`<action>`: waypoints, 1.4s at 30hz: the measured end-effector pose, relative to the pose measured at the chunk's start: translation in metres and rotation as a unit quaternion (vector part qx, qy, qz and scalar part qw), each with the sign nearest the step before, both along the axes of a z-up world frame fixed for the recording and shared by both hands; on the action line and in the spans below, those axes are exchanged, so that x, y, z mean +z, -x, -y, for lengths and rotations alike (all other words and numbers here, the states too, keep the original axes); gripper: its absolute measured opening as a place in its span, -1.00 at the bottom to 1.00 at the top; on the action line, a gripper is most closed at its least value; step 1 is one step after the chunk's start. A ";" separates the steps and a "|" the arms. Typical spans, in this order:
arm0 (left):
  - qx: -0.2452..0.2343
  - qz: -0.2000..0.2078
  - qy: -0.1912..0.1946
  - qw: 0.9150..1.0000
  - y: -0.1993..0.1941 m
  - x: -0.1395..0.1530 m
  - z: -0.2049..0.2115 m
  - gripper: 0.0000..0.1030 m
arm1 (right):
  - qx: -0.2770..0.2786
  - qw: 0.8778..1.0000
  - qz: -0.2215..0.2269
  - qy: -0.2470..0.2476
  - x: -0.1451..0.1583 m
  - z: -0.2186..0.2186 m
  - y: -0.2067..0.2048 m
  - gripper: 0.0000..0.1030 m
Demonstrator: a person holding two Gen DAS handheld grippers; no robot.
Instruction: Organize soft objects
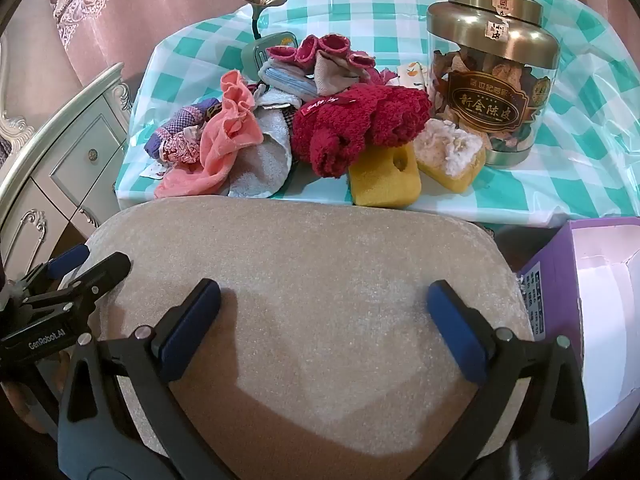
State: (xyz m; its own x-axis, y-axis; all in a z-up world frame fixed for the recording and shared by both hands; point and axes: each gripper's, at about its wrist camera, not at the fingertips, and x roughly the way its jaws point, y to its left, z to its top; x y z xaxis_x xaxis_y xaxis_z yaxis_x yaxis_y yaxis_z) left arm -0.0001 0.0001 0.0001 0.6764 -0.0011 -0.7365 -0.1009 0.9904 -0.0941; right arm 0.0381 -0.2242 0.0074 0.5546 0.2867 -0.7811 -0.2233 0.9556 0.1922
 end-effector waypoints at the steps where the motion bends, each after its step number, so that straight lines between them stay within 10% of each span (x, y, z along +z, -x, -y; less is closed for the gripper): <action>1: 0.000 0.000 0.000 1.000 0.000 0.000 0.000 1.00 | 0.000 1.000 0.000 0.000 0.000 0.000 0.000 1.00; 42: 0.000 0.002 -0.008 1.000 0.000 0.000 0.000 1.00 | 0.000 1.000 0.005 -0.006 0.002 0.000 0.000 1.00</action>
State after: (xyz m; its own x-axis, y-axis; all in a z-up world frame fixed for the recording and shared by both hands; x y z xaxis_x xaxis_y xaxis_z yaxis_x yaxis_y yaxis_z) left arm -0.0002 -0.0004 0.0004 0.6799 0.0115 -0.7332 -0.1009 0.9918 -0.0781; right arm 0.0385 -0.2241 0.0094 0.5619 0.2968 -0.7721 -0.2256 0.9530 0.2022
